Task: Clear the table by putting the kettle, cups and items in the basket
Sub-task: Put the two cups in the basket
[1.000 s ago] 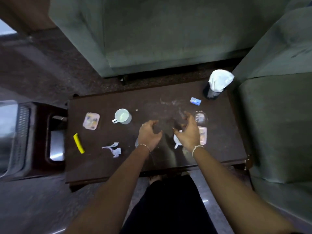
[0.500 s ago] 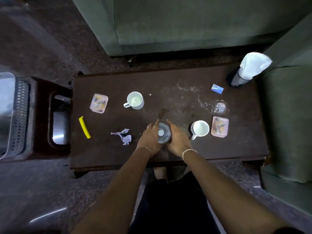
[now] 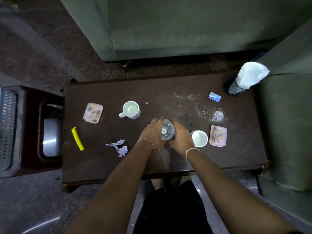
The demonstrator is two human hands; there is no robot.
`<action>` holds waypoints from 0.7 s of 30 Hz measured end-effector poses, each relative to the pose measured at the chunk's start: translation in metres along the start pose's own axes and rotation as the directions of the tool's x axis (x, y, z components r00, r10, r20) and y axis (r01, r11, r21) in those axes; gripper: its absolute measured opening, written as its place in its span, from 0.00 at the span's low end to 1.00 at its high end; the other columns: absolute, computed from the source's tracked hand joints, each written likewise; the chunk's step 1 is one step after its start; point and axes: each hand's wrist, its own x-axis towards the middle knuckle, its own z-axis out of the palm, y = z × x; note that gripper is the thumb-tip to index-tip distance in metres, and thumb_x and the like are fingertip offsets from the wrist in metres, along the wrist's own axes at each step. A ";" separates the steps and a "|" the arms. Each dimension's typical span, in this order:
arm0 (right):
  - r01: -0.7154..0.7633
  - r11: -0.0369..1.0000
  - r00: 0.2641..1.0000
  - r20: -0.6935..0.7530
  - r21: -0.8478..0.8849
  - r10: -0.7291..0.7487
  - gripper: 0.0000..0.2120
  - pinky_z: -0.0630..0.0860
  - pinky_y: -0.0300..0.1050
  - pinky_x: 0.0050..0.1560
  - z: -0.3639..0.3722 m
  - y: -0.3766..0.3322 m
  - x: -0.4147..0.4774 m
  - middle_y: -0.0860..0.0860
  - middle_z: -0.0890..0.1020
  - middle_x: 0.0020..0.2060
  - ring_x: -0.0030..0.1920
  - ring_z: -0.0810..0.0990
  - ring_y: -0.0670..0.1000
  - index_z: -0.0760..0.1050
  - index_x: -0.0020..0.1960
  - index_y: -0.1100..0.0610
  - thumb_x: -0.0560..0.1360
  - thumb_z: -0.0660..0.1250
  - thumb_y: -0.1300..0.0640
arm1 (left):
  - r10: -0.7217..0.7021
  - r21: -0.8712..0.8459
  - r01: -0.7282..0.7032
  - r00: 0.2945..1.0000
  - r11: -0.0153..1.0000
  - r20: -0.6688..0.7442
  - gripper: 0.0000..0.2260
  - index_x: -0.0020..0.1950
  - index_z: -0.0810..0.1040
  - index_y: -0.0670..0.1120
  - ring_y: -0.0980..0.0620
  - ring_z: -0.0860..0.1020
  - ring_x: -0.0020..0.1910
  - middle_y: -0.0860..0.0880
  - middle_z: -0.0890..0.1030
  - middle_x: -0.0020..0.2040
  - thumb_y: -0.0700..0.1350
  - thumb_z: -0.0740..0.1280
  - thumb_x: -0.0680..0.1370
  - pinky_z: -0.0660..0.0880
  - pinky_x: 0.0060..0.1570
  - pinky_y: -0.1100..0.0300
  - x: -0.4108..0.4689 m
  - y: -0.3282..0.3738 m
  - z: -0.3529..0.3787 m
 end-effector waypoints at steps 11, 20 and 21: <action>-0.026 1.000 0.999 -0.042 0.003 0.026 0.30 0.71 0.41 0.52 -0.011 0.006 0.035 0.51 0.82 0.56 0.56 0.80 0.55 0.70 0.64 0.48 0.64 0.77 0.51 | -0.013 -0.018 0.013 1.000 1.000 0.003 0.38 0.75 0.59 0.45 0.41 0.70 0.67 0.43 0.67 0.70 0.46 0.73 0.69 0.69 0.67 0.50 0.033 0.009 -0.011; 0.077 0.978 0.997 0.019 -0.192 -0.075 0.50 0.55 0.46 0.76 -0.007 -0.023 0.031 0.52 0.60 0.76 0.77 0.56 0.55 0.54 0.77 0.57 0.63 0.77 0.49 | -0.084 -0.018 0.083 0.988 0.996 -0.128 0.39 0.78 0.54 0.45 0.44 0.61 0.74 0.44 0.60 0.76 0.41 0.70 0.71 0.64 0.71 0.51 0.009 -0.012 -0.037; 0.109 0.973 0.994 0.006 -0.204 -0.111 0.50 0.53 0.46 0.76 -0.004 -0.030 0.032 0.52 0.59 0.77 0.78 0.54 0.55 0.53 0.77 0.58 0.64 0.76 0.49 | -0.122 0.023 0.128 0.976 0.992 -0.181 0.39 0.78 0.53 0.46 0.45 0.59 0.76 0.44 0.57 0.77 0.40 0.70 0.71 0.65 0.71 0.51 0.007 -0.021 -0.043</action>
